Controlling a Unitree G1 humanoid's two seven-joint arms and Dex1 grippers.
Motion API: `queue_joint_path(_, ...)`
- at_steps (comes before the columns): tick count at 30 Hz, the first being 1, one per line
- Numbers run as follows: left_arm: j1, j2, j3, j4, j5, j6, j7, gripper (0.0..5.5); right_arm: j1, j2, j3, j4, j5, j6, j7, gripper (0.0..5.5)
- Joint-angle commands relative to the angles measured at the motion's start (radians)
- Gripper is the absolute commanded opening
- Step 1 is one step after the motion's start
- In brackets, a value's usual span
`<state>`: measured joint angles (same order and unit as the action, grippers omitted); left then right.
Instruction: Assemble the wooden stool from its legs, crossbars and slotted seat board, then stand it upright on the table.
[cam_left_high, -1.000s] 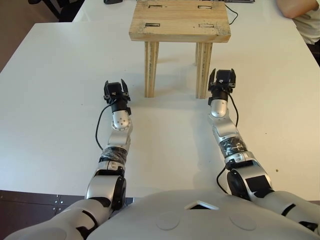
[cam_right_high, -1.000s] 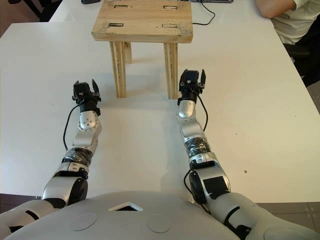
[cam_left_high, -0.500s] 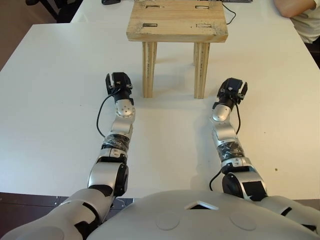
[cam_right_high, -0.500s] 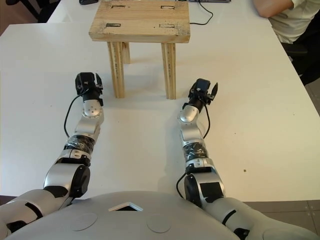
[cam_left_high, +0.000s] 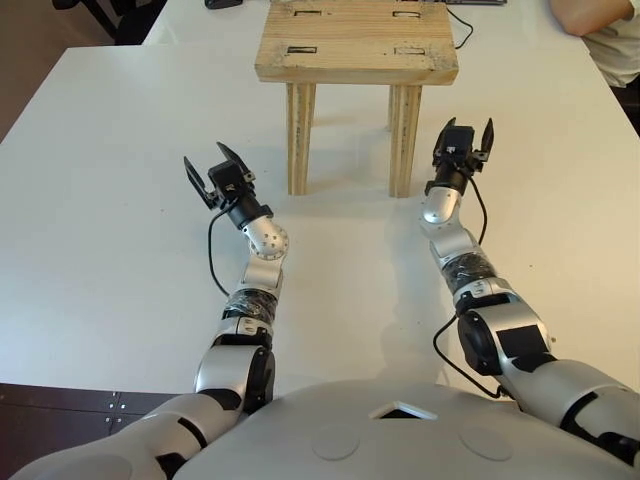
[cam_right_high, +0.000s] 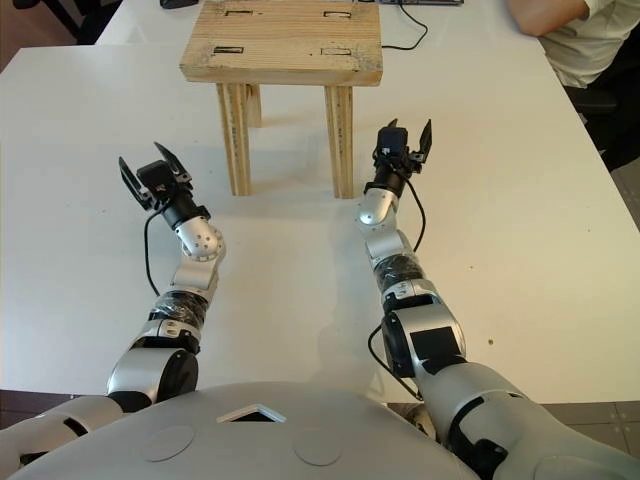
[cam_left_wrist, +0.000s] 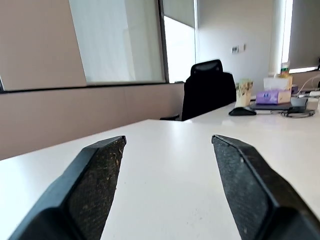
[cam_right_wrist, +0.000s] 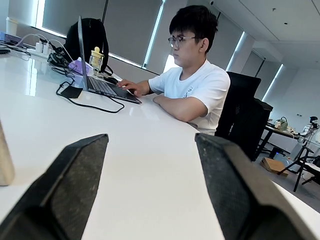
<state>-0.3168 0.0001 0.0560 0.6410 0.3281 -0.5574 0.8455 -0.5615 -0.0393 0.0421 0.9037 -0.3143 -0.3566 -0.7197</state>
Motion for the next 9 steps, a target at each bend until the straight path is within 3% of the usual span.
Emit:
queue_joint_path(1,-0.026,0.034,-0.018,0.028,0.089,-0.086,0.089,3.20,-0.050,-0.024,0.027,0.071,-0.061,-0.143,-0.108,3.19)
queue_joint_path(9,-0.047,0.012,0.013,0.127,0.040,-0.076,0.093,3.20,-0.064,0.000,0.027,0.181,-0.035,-0.182,-0.093,3.19)
